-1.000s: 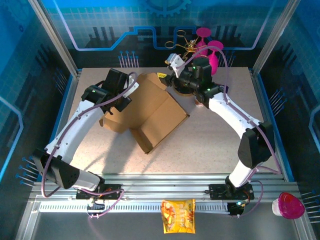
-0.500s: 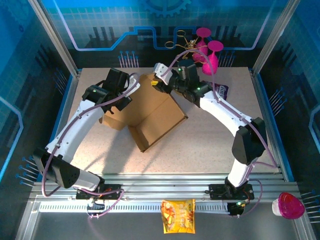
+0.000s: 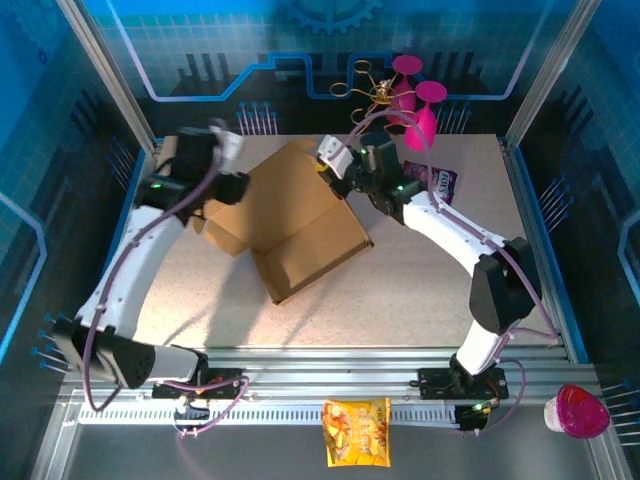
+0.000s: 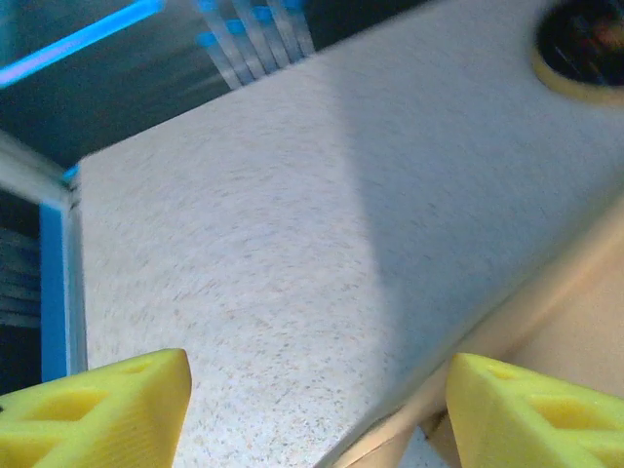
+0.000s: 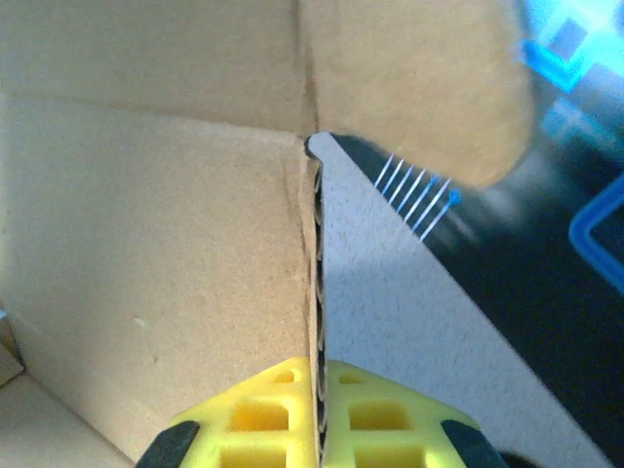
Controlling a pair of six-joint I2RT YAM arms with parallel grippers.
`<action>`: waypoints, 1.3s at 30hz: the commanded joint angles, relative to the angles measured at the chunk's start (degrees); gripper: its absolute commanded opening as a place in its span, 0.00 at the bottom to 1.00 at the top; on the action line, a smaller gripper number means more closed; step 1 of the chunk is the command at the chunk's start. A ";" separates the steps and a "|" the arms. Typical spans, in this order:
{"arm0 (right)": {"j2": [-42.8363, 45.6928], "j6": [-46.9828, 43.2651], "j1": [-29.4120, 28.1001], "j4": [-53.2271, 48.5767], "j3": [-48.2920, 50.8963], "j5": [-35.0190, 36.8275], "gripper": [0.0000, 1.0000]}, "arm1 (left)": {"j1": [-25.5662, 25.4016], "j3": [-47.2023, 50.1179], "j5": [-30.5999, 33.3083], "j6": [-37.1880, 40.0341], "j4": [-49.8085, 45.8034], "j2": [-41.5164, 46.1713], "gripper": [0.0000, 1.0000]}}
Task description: Fold the paper box
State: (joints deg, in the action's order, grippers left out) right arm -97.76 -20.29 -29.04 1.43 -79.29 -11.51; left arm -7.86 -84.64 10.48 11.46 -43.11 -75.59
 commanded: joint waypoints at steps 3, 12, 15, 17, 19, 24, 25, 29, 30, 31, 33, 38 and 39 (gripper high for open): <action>5.30 8.09 4.23 10.98 8.30 -4.50 0.00 | 5.22 10.29 -13.52 -14.78 3.78 7.58 0.66; 8.15 9.56 9.95 10.08 12.61 -10.57 0.00 | 8.74 24.80 -15.39 -12.26 6.93 10.55 0.62; 8.28 8.94 10.80 8.93 12.85 -11.77 0.00 | 8.99 27.96 -16.28 -10.87 9.90 9.57 0.65; 8.20 8.40 11.06 8.16 12.84 -12.34 0.00 | 9.58 29.50 -17.12 -9.93 12.32 8.69 0.68; 8.06 8.17 11.27 7.72 12.76 -12.77 0.00 | 9.70 30.23 -18.52 -8.44 15.33 7.69 0.68; 7.56 8.25 11.62 7.09 12.49 -13.28 0.00 | 10.20 29.61 -21.91 -7.66 21.96 2.05 0.70; 7.33 8.36 11.66 7.09 12.42 -13.32 0.00 | 10.46 29.33 -22.05 -7.69 22.91 0.92 0.70; 6.44 8.76 11.64 6.83 11.83 -13.89 0.00 | 11.81 28.22 -23.28 -7.39 27.08 -2.73 0.70; 6.19 8.87 11.63 6.83 11.70 -13.86 0.00 | 11.90 27.86 -23.35 -6.95 27.77 -3.52 0.71; 5.94 9.00 11.66 6.92 11.57 -13.82 0.00 | 11.92 27.25 -23.31 -6.61 27.92 -4.33 0.71; 5.43 9.09 11.51 6.84 11.18 -13.88 0.00 | 11.90 26.14 -22.93 -6.20 28.03 -5.75 0.71; 4.34 8.81 11.26 6.15 10.17 -13.63 0.00 | 12.00 26.15 -24.30 -6.43 32.04 -5.82 0.71; 4.16 8.73 11.20 5.83 9.95 -13.47 0.00 | 11.95 26.13 -24.37 -6.29 32.43 -5.35 0.71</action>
State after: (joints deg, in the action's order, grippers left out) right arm -92.62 -11.75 -18.28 7.53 -67.18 -24.12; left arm 3.60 -56.64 -11.49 3.57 -14.48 -81.47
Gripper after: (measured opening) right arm 0.062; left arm 0.711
